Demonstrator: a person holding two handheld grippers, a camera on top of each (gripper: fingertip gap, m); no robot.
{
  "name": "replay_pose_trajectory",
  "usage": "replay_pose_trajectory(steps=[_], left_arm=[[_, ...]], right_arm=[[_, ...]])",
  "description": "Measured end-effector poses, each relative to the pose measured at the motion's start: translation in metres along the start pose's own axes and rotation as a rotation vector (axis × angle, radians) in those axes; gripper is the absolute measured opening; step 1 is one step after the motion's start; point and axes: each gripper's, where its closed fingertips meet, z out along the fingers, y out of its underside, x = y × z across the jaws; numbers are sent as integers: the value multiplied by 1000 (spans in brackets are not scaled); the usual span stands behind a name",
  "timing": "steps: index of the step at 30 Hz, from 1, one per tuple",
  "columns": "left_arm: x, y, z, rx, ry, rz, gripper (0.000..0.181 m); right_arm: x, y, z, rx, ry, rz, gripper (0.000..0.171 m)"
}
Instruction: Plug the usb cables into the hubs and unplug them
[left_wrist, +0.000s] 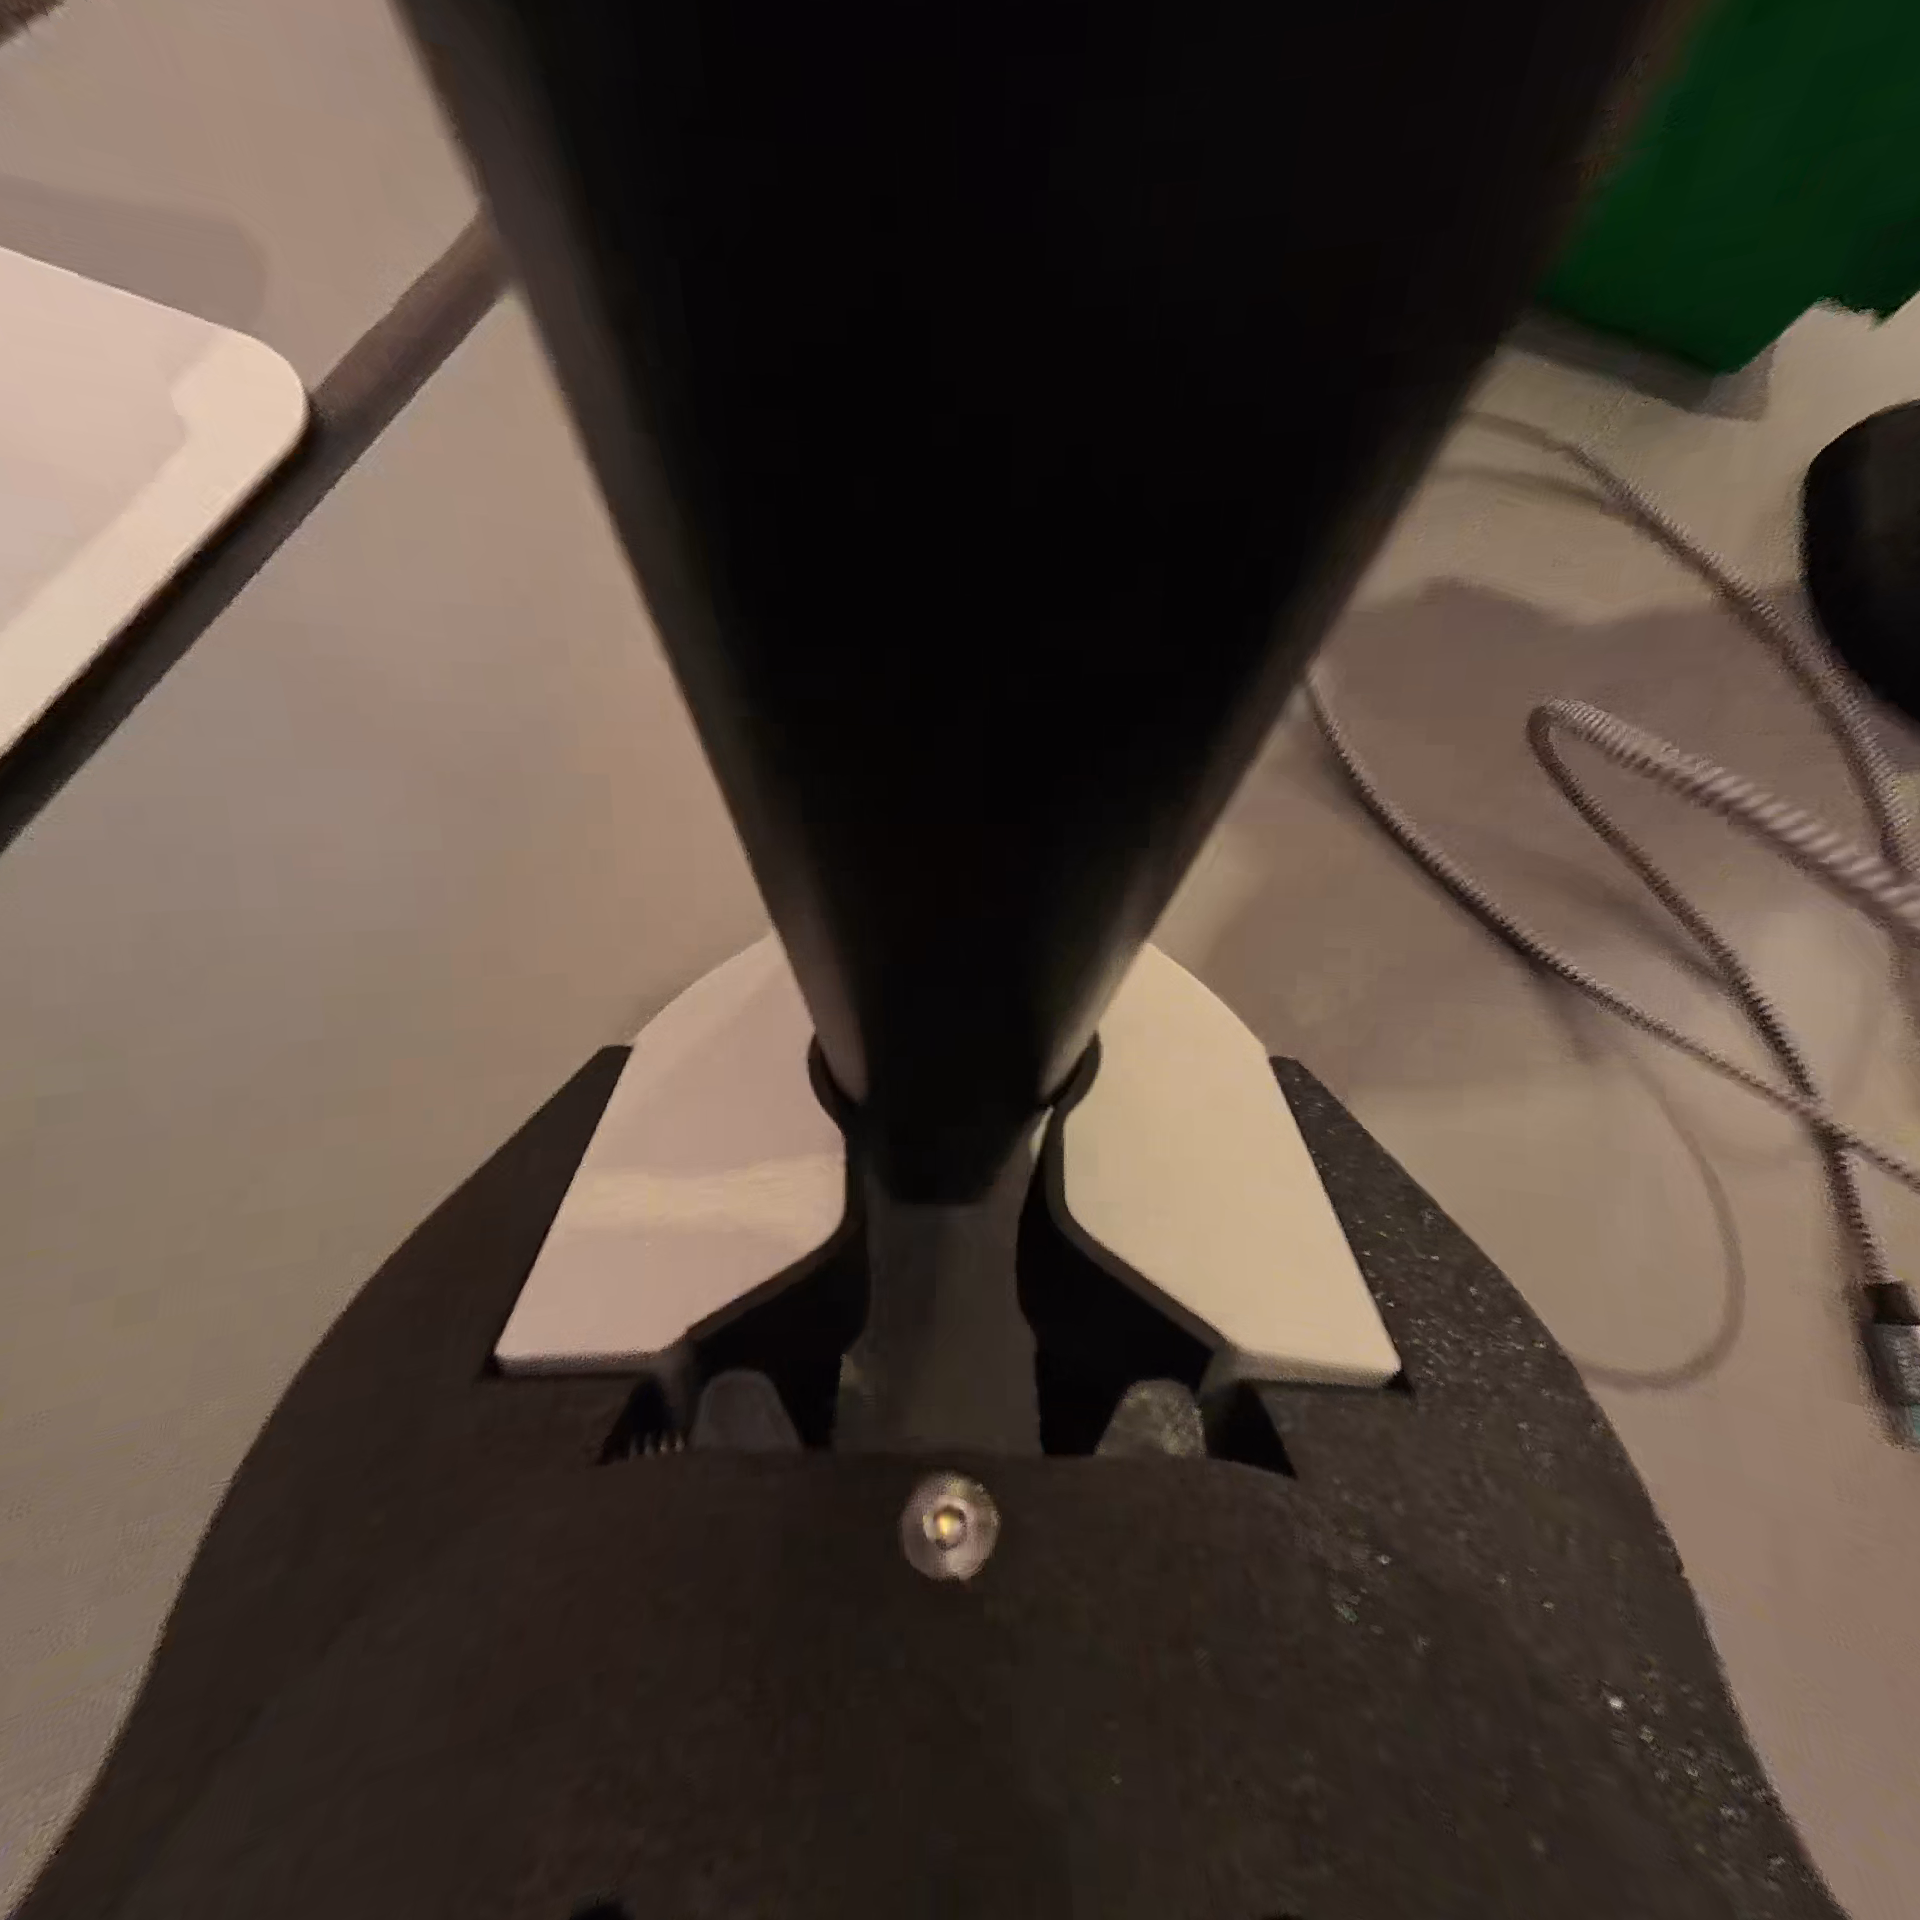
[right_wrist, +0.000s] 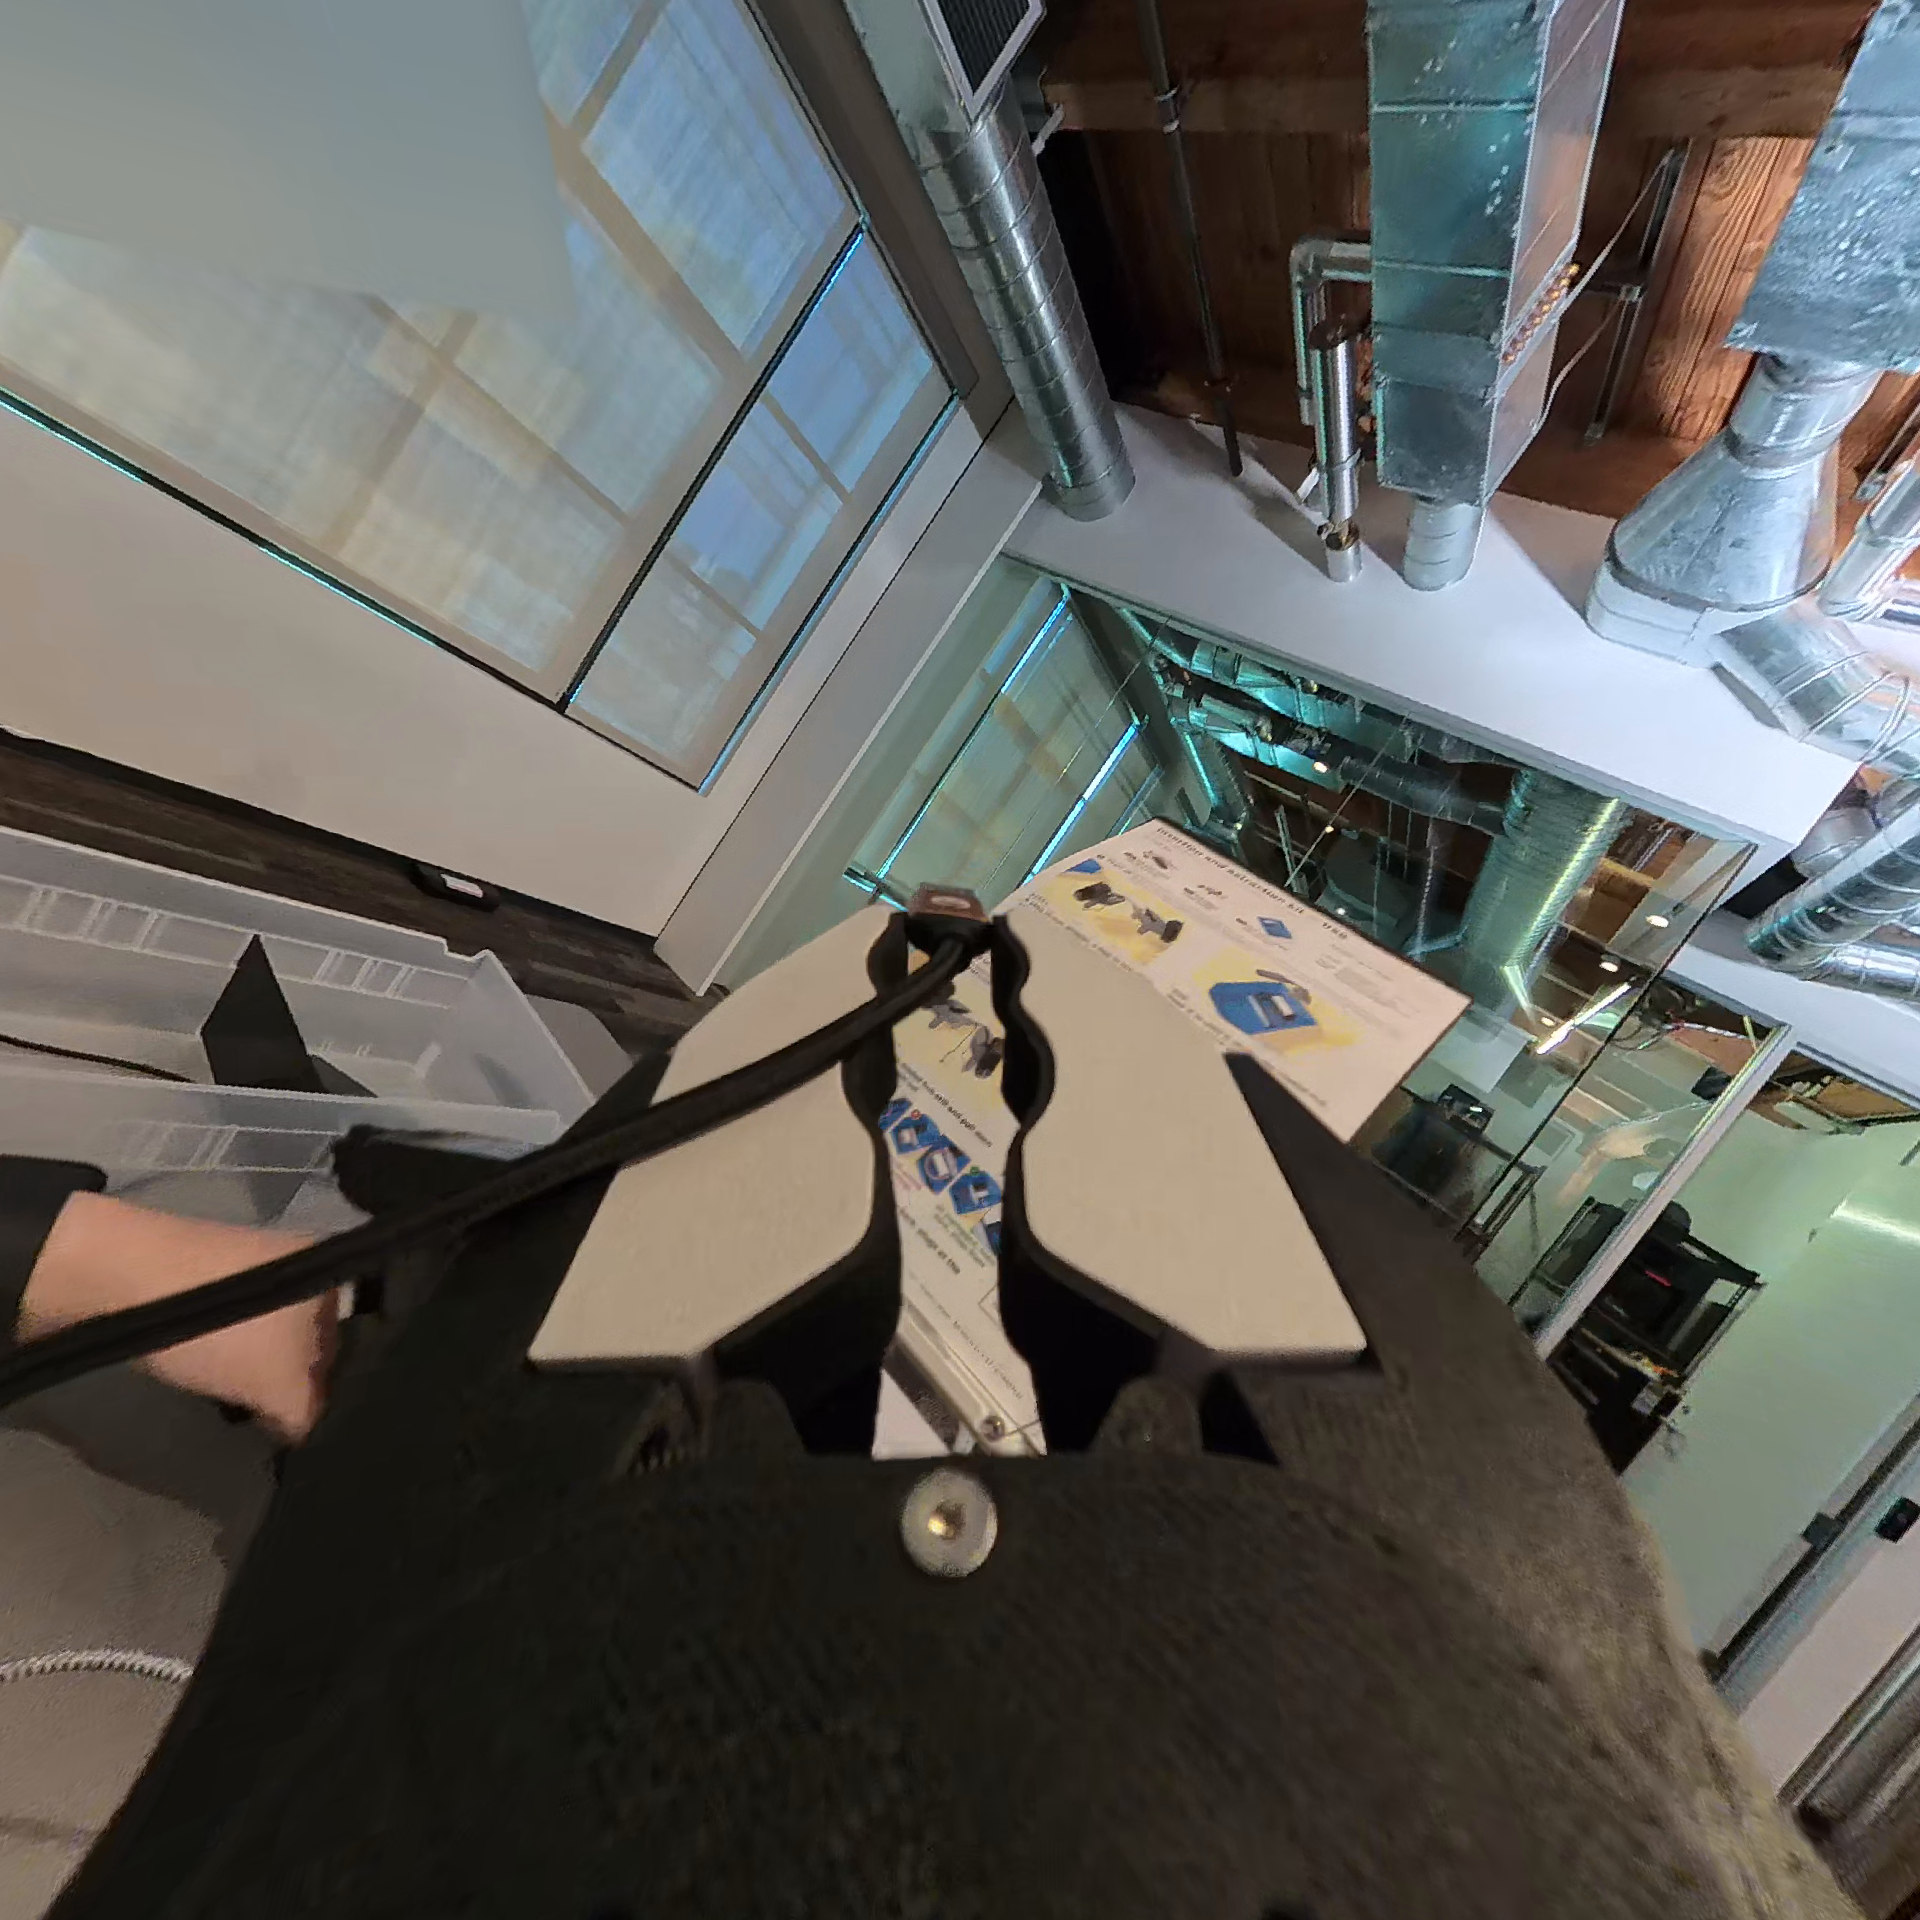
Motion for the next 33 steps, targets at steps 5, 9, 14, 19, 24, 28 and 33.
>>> replay_pose_trajectory(steps=[5, 9, 14, 19, 24, 28, 33], left_arm=[[7, -53, -36, 153, 21, -112, 30], [10, -86, -66, 247, -41, -164, 30], [14, -103, -82, 297, -106, -173, 30], [20, -103, -80, 260, -113, -168, 30], [20, -104, -79, 262, -128, -177, 30], [21, -107, -77, 280, -139, -180, 30], [25, -110, -76, 299, -136, -181, 30]], right_arm=[[-19, 36, 21, -114, -13, 98, 16], [-46, 77, 40, -222, -32, 223, 16], [-75, 111, 51, -304, -53, 299, 16], [-90, 120, 54, -323, -80, 295, 15], [-96, 120, 55, -332, -87, 275, 15], [-97, 122, 56, -330, -77, 280, 16], [-95, 121, 56, -329, -64, 278, 15]])
